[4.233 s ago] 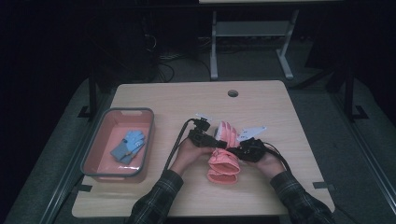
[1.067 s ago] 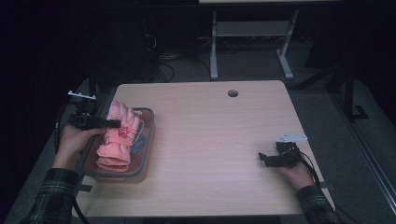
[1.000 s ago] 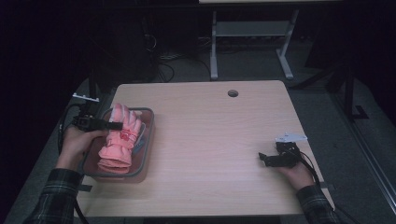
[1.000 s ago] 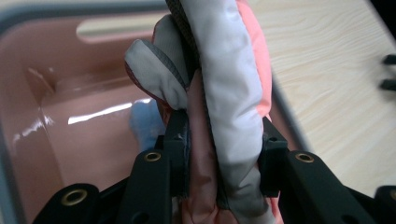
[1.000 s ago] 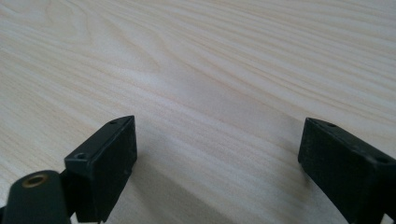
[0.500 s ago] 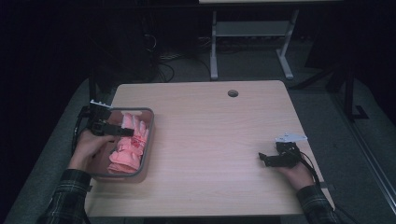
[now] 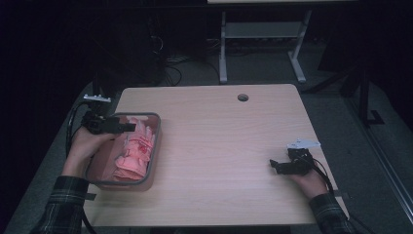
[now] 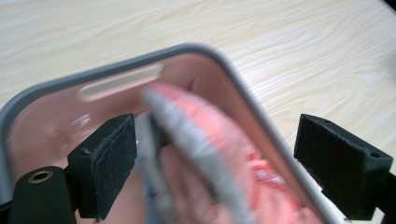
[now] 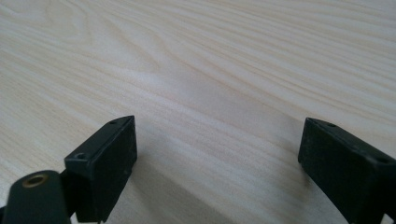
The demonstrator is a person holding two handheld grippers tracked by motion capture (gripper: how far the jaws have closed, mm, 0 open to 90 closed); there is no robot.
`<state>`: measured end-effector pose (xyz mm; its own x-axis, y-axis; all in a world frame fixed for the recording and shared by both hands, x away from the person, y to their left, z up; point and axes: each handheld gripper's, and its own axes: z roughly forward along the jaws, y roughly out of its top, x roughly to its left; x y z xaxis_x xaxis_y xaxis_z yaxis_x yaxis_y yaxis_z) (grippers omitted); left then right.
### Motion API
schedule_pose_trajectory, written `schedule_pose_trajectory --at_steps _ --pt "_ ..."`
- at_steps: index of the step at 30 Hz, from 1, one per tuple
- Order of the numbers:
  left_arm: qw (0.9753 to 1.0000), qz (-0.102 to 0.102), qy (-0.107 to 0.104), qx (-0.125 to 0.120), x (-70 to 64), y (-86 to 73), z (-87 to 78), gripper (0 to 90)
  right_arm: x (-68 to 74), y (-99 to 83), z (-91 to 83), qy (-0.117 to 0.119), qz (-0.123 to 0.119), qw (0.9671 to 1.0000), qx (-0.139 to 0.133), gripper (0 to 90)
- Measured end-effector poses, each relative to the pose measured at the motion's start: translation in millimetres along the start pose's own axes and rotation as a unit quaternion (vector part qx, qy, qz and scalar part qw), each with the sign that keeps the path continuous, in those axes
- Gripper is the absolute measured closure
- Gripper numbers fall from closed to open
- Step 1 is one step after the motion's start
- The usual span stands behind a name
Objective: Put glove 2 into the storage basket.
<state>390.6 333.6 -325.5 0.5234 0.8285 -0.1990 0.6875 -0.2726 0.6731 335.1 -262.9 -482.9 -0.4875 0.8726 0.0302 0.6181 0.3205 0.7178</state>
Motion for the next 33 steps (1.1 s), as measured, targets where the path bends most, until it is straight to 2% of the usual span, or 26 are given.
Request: schedule_pose_trajectory --at_steps 8,12,16,19,23,28,30,33 --pt "0.9980 0.050 -0.032 -0.023 -49.5 13.9 9.2 12.9 0.0 0.0 -0.1 0.000 0.000 1.0000 0.000 11.4" --pt "0.9958 0.068 -0.053 -0.031 -75.8 16.2 23.7 12.9 -0.1 0.0 0.0 0.000 -0.001 1.0000 0.000 11.4" --pt "0.9941 0.083 -0.061 -0.034 -97.5 14.4 38.9 13.0 -0.2 0.0 0.0 0.000 -0.001 1.0000 0.000 11.4" --pt "0.9935 0.089 -0.061 -0.037 -114.3 10.6 50.0 13.3 -0.1 0.0 0.0 0.000 -0.001 1.0000 0.000 11.4" --pt "0.9919 0.109 -0.056 -0.036 -139.1 2.1 66.4 13.4 -0.1 0.0 0.0 0.000 -0.001 1.0000 0.000 11.4" --pt "0.9892 0.131 -0.061 -0.025 -161.4 -11.4 88.5 13.4 0.0 0.0 -0.1 0.000 0.000 1.0000 0.000 11.4" --pt "0.9888 0.133 -0.065 -0.017 -169.1 -17.4 97.8 13.4 0.0 0.0 -0.1 0.000 0.000 1.0000 0.000 11.4" --pt "0.9866 0.147 -0.069 -0.008 -178.0 -27.6 111.3 13.4 -0.1 0.0 -0.1 0.000 -0.001 1.0000 0.000 11.4"
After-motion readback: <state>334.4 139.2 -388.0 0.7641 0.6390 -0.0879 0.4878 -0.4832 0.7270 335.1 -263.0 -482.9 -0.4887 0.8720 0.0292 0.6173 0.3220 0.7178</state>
